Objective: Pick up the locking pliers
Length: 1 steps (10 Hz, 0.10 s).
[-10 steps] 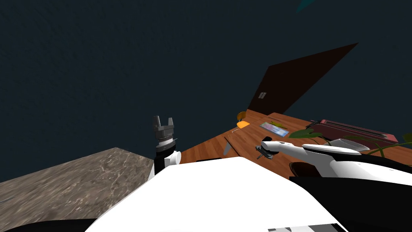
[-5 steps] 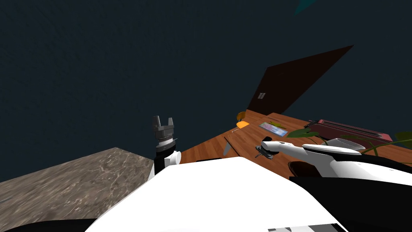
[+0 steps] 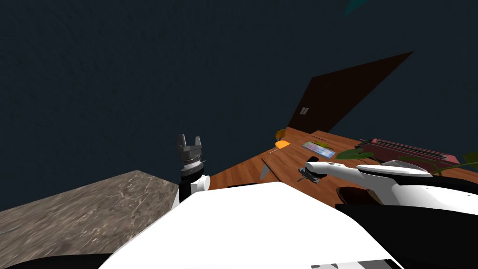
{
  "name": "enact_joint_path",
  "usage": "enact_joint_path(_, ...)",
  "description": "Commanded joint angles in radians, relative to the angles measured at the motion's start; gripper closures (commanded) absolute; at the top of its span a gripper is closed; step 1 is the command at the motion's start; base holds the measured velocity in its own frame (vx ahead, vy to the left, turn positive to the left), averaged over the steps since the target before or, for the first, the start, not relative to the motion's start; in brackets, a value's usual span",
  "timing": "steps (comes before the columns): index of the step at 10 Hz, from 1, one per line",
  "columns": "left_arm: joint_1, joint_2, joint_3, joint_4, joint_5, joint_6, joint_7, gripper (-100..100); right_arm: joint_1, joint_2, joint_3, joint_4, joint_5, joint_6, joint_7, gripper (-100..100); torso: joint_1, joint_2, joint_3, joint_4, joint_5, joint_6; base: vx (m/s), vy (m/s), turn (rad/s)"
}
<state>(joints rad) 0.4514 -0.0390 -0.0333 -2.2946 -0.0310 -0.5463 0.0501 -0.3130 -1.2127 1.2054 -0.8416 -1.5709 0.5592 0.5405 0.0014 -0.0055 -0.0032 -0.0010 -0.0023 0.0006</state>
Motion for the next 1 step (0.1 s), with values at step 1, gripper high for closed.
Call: enact_joint_path(1,0.000,0.000,0.000,0.000,0.000,0.000,0.000,0,0.000,0.000,0.000,0.000,0.000,0.000,0.000,0,0.000,0.000,0.000,0.000,0.000,0.000,0.000,0.000,0.000)
